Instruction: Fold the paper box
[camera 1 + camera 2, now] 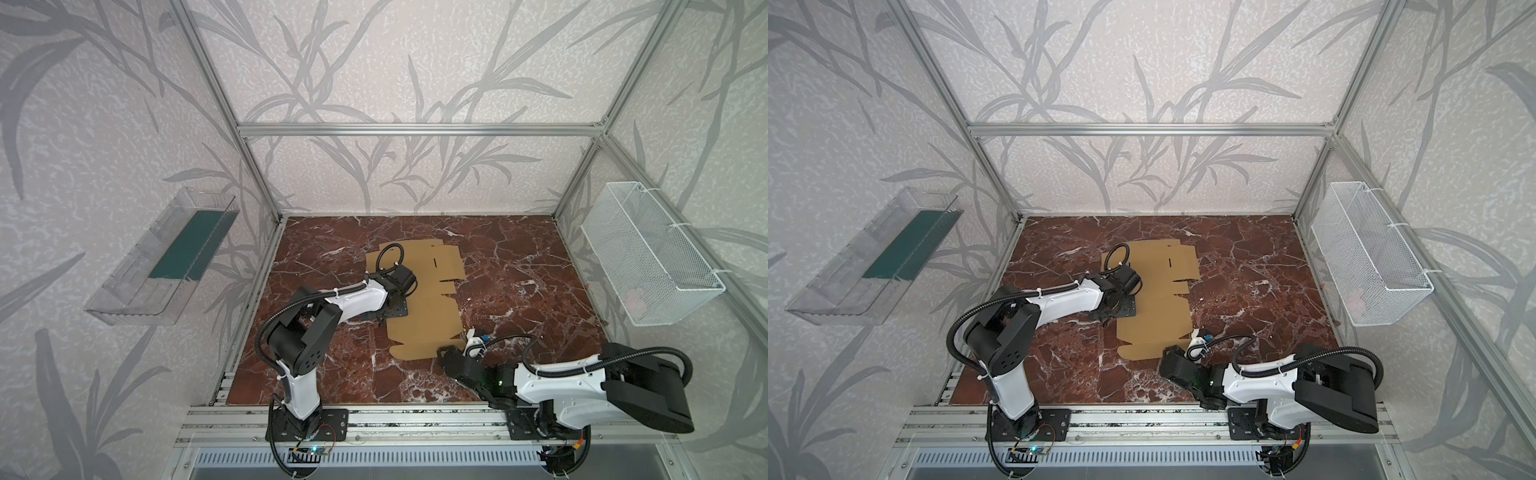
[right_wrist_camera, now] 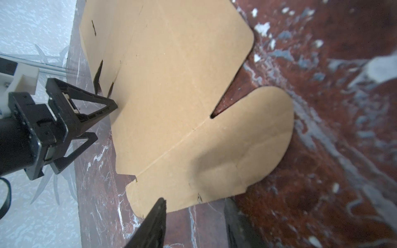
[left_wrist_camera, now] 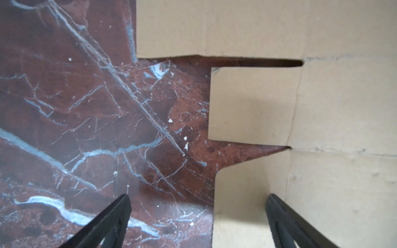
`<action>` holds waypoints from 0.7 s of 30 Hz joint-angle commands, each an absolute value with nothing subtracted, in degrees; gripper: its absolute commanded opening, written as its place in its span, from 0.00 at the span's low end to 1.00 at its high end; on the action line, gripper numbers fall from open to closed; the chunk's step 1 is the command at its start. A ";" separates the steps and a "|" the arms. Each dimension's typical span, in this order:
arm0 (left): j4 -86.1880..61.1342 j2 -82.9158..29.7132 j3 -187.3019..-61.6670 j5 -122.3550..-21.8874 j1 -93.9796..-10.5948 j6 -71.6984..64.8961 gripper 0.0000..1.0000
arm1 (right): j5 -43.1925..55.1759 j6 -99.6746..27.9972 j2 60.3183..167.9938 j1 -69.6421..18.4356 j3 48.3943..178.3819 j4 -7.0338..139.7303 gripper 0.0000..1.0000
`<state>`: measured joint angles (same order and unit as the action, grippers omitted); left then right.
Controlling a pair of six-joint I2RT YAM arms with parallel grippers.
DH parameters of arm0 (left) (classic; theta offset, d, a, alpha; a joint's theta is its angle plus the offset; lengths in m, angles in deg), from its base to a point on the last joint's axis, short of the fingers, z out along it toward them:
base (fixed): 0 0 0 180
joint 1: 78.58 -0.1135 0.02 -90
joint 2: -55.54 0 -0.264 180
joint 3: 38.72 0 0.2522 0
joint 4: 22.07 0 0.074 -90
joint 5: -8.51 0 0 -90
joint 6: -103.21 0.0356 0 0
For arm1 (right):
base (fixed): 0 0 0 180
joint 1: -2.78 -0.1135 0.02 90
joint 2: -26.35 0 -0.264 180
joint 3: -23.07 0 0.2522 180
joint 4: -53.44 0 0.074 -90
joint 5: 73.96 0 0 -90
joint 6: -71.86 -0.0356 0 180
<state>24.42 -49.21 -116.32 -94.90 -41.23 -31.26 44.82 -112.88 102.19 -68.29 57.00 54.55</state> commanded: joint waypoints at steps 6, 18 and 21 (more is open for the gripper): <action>26.33 -48.55 -112.35 -92.73 -40.69 -32.54 0.99 | 51.09 -107.19 99.54 -67.92 52.32 43.84 0.37; 25.40 -40.87 -108.47 -89.38 -40.65 -34.66 0.99 | 49.32 -104.49 87.42 -63.14 56.88 67.91 0.46; 25.23 -38.26 -107.24 -86.25 -40.55 -36.46 0.99 | 45.90 -106.15 87.49 -63.15 55.75 65.77 0.49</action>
